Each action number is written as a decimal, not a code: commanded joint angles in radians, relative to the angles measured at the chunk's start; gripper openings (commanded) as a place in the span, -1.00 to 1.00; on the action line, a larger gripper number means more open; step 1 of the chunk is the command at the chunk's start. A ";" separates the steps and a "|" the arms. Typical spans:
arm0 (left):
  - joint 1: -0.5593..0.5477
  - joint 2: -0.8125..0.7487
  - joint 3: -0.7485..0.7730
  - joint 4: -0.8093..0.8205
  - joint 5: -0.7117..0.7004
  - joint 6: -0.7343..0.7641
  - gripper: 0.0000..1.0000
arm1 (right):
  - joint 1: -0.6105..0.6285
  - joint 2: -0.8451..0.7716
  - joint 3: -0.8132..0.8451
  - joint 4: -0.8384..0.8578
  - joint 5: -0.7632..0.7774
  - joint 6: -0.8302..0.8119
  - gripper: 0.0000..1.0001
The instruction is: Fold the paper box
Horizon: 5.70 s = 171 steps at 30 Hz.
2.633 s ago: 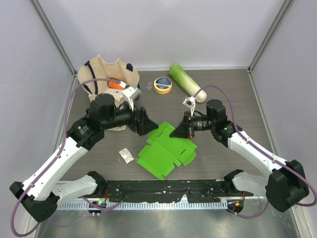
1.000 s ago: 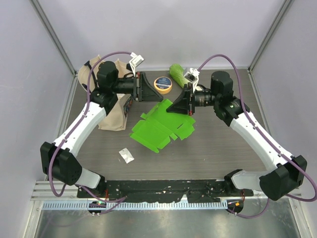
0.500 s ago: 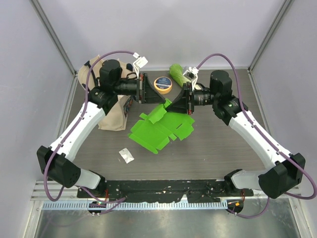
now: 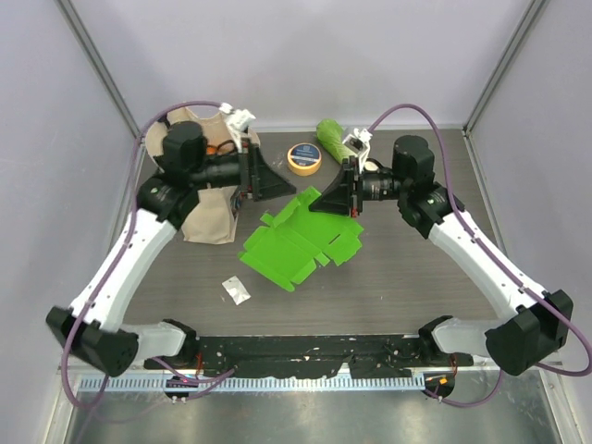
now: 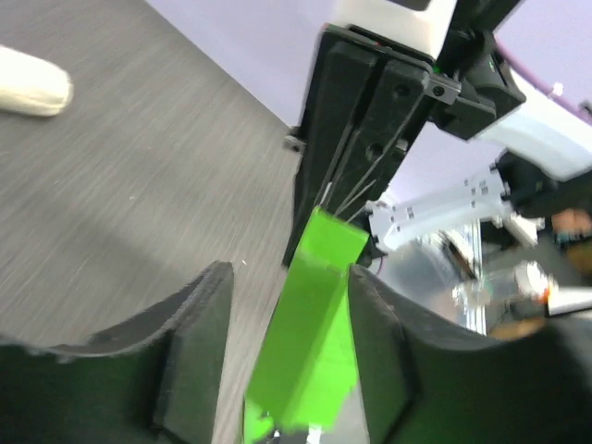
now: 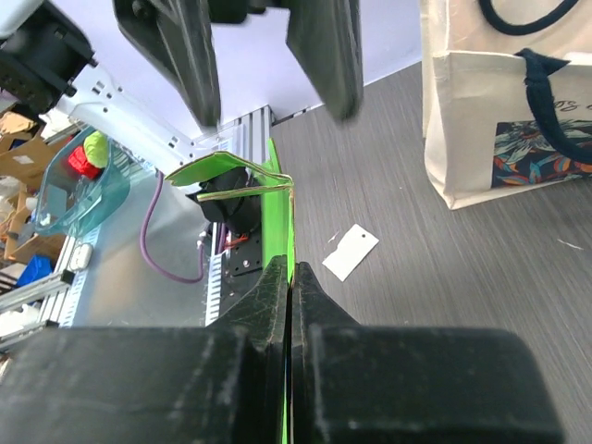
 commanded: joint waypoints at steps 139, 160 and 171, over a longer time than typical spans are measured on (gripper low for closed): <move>-0.299 0.073 -0.668 0.446 -1.252 0.056 -1.00 | 0.208 0.207 -0.081 -0.346 1.242 1.574 0.54; -0.308 0.052 -0.703 0.500 -1.277 0.100 -1.00 | 0.188 0.322 -0.125 -0.245 1.159 1.670 -0.04; -0.308 0.043 -0.722 0.512 -1.280 0.175 -1.00 | 0.170 0.334 -0.200 -0.162 1.110 1.595 -0.22</move>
